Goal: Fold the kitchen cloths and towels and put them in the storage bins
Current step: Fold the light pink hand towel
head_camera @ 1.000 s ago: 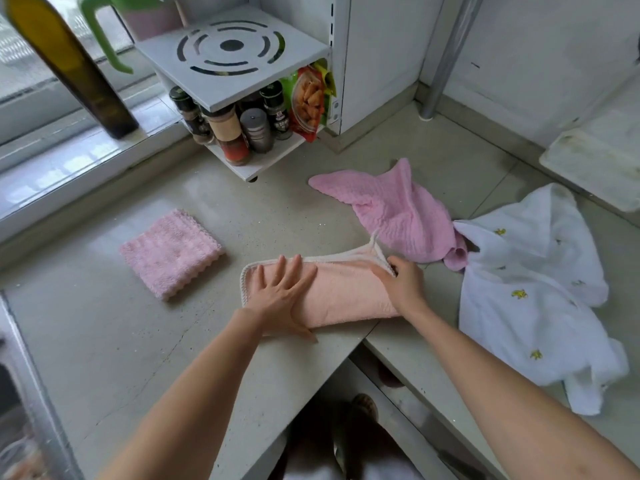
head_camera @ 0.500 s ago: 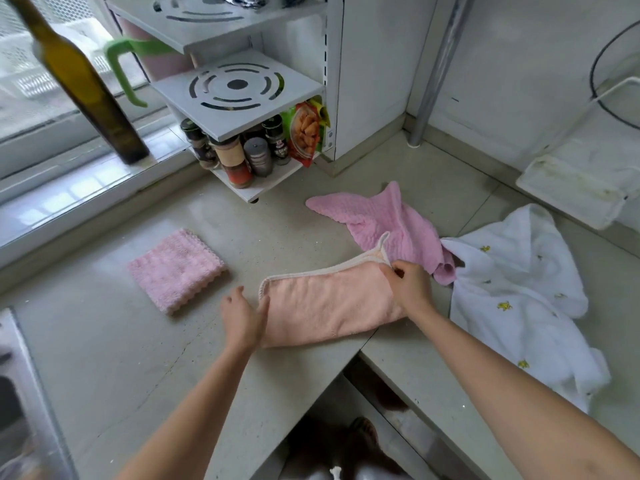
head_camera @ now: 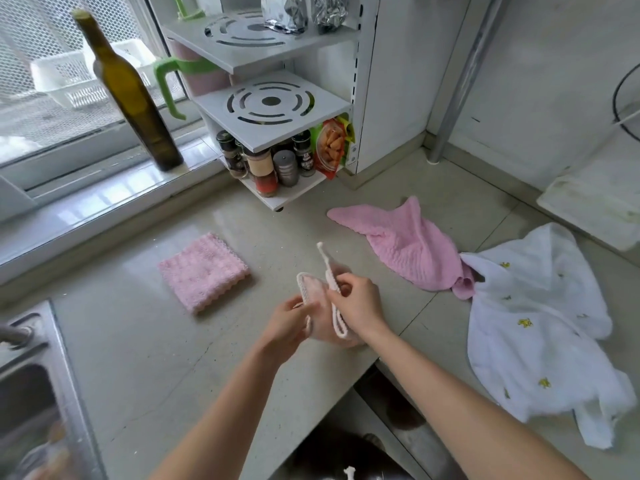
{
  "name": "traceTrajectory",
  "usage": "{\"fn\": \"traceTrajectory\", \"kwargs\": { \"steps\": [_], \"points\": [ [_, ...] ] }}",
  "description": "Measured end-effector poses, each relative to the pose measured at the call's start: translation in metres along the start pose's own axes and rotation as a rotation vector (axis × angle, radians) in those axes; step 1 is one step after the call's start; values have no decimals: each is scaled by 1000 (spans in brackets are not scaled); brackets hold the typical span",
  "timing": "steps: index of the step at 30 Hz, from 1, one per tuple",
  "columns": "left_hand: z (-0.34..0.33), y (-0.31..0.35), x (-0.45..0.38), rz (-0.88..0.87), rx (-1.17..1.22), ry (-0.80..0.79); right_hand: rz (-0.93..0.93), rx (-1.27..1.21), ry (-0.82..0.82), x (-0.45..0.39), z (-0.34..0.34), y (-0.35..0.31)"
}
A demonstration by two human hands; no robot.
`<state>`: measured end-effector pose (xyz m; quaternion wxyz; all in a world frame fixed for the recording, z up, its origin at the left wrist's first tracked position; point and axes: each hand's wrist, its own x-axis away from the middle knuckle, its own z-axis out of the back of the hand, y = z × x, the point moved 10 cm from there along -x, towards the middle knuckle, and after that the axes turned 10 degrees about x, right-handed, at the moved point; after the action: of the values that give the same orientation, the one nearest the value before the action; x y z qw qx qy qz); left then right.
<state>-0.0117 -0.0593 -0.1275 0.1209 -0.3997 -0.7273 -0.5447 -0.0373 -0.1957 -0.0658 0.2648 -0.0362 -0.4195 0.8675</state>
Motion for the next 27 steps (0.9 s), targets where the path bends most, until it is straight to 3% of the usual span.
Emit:
{"fn": "traceTrajectory", "kwargs": {
  "steps": [4, 13, 19, 21, 24, 27],
  "points": [
    [-25, 11, 13, -49, 25, -125, 55, 25, 19, 6, -6, -14],
    [-30, 23, 25, -51, 118, -199, 101, -94, -50, 12, 4, -32],
    [-7, 42, 21, -147, -26, 24, 124, -209, -337, 20, -15, -53],
    [10, 56, 22, -226, 4, 126, 185, -253, -265, 16, 5, -63],
    [9, 82, 33, -315, -106, -5, 219, -253, -129, -3, 44, -60],
    [2, 102, 48, -346, -363, -155, 255, -179, -361, -14, 37, -56]
  ]
}}
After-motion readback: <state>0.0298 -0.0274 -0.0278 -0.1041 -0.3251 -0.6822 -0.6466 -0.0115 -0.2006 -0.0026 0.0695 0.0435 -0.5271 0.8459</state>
